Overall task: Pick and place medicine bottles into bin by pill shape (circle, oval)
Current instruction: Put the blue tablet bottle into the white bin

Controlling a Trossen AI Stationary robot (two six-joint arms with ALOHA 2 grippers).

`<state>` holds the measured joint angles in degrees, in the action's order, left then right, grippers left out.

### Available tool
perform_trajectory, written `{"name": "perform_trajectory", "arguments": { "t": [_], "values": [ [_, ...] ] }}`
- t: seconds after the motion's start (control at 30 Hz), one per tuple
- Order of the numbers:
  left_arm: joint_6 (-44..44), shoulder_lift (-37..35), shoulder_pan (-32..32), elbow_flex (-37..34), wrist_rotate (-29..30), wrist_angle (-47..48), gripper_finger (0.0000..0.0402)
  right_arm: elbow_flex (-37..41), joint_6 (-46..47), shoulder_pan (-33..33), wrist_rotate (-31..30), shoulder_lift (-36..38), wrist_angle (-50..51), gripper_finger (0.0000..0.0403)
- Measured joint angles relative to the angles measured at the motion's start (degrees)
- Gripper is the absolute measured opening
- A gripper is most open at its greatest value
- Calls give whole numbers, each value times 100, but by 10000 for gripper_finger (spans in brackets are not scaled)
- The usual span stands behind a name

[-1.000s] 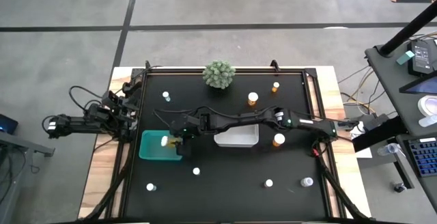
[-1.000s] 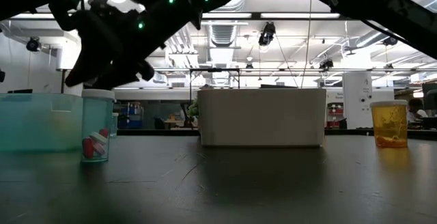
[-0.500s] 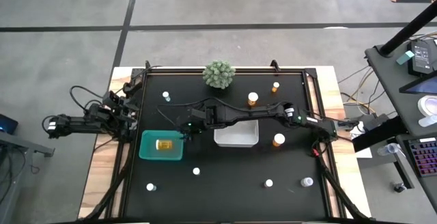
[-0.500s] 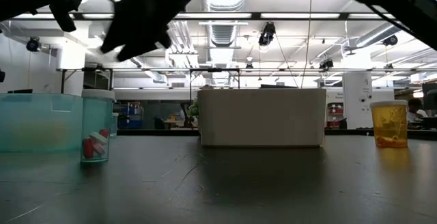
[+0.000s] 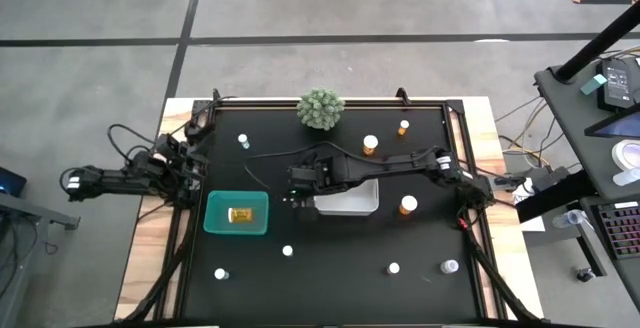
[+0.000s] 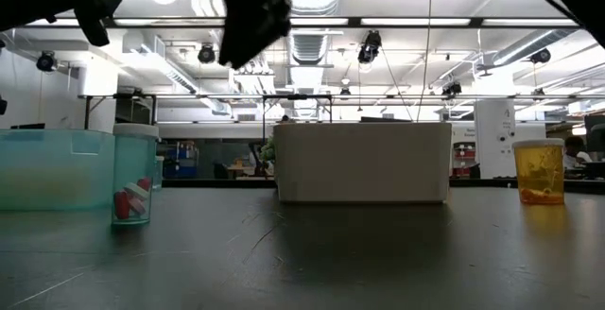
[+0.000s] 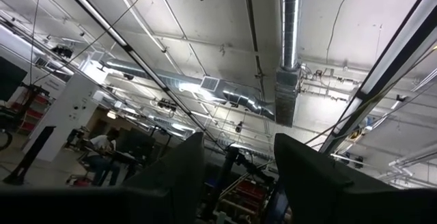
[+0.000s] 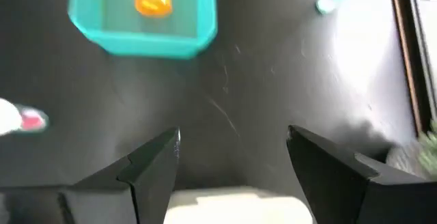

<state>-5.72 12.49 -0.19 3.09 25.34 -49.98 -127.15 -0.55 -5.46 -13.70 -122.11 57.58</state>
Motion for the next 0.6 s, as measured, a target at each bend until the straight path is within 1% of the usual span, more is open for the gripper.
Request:
{"name": "perform_trajectory", "arguments": {
  "t": [0.07, 0.17, 0.27, 0.4, 0.53, 0.6],
  "values": [
    [-2, 89, 0, 35, -2, -1, 164, 418, 100, -2, -64, 224, -52, 260],
    [-2, 268, 0, 79, -4, -3, 164, 1263, 148, -2, -336, 681, -593, 260],
    [-35, 491, 0, 113, -4, -2, 164, 2276, 85, -2, -392, 1284, -1543, 260],
    [-352, 845, 0, 129, 10, 0, 164, 3615, -192, 11, -393, 2146, -2779, 260],
    [-772, 1305, 0, 129, 24, 47, 164, 4913, -633, 24, -392, 3054, -4058, 260],
    [-1223, 1506, 0, 129, 28, 338, 164, 5570, -897, 53, -390, 3501, -4663, 260]
  ]
}}
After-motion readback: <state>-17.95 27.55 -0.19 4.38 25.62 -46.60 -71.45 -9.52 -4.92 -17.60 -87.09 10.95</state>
